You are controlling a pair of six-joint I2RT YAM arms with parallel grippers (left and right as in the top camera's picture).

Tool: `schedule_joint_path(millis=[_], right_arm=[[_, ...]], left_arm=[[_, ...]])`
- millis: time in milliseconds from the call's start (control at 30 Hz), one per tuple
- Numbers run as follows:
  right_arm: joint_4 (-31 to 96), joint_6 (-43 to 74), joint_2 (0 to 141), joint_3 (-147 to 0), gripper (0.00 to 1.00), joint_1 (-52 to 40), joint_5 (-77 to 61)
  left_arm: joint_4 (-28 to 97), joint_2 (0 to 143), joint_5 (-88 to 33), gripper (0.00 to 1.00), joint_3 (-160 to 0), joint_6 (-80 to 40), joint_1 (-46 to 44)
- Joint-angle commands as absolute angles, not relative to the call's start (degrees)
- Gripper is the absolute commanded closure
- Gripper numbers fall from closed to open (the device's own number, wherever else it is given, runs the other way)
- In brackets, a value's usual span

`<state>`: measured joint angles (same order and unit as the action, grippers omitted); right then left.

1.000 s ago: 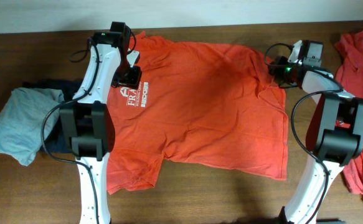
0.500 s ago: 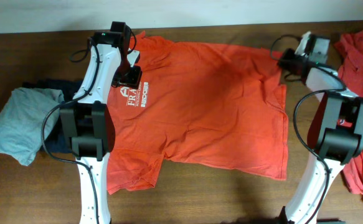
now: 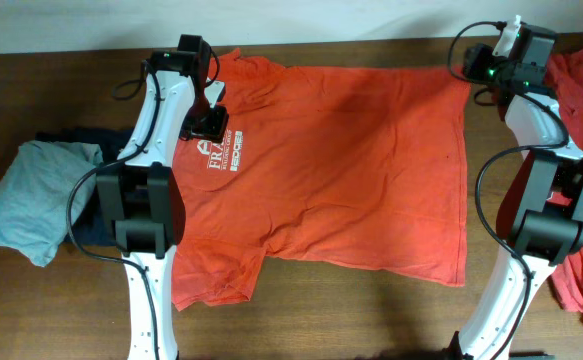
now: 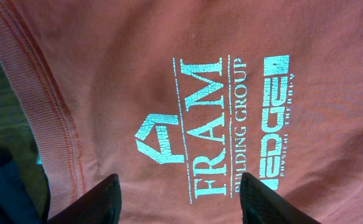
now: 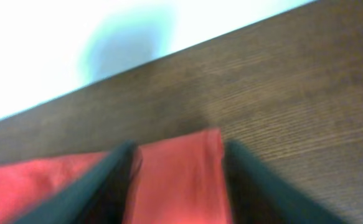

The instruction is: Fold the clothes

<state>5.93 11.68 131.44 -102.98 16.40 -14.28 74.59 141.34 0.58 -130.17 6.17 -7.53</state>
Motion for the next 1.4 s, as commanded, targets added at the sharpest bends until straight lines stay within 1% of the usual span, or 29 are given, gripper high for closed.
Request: schedule_joint_path(millis=[0,33,67,133,200,300,400,500,667,800,967,1133,1267,1367], right_arm=[[7.6,10.8,131.5,-103.9,0.23,17.2,-12.6],[8.8,10.8,131.4,-103.9,0.16,17.5,-12.6],[10.0,10.9,131.2,-103.9,0.14,17.8,-12.7],[13.6,11.0,130.3,-103.9,0.14,18.7,-13.5],[17.5,10.9,128.9,-103.9,0.17,19.3,-13.7],[23.1,10.9,125.3,-103.9,0.21,20.2,-15.2],[29.2,10.3,119.2,-103.9,0.21,20.8,-21.1],[34.1,9.0,112.7,-103.9,0.21,20.8,-24.7],[42.4,7.8,99.7,-103.9,0.21,20.7,-24.9],[50.5,7.7,89.8,-103.9,0.2,20.7,-24.8],[62.9,7.7,81.6,-103.8,0.2,20.7,-24.6],[73.8,7.7,78.4,-103.8,0.2,20.6,-22.9],[80.4,6.3,78.4,-102.3,0.22,20.6,-22.9],[81.3,6.2,78.4,-97.4,0.25,20.6,-22.2]], left_arm=[[74.7,142.1,0.0,0.39,-130.0,5.8,-7.7],[74.7,142.1,0.2,0.39,-130.0,5.8,-7.7],[74.7,142.1,0.6,0.39,-130.0,5.9,-7.7],[74.7,142.1,2.2,0.39,-130.1,5.8,-7.7],[75.5,142.0,3.5,0.39,-130.8,5.8,-7.7],[77.9,141.7,6.0,0.45,-133.8,5.8,-7.7],[81.5,140.4,6.0,0.48,-140.2,5.6,-7.7],[85.1,138.2,6.0,0.49,-147.2,5.5,-7.7],[91.9,132.0,6.1,0.48,-159.5,5.0,-7.7],[96.7,125.6,10.1,0.48,-164.6,1.9,-7.7],[96.7,117.7,11.0,0.47,-164.5,-1.7,-7.7],[96.7,108.8,11.1,0.47,-162.5,-1.8,-7.7],[96.7,100.3,13.3,0.47,-152.4,-2.3,-7.7],[96.7,94.9,16.0,0.47,-141.2,-5.8,-7.7]])
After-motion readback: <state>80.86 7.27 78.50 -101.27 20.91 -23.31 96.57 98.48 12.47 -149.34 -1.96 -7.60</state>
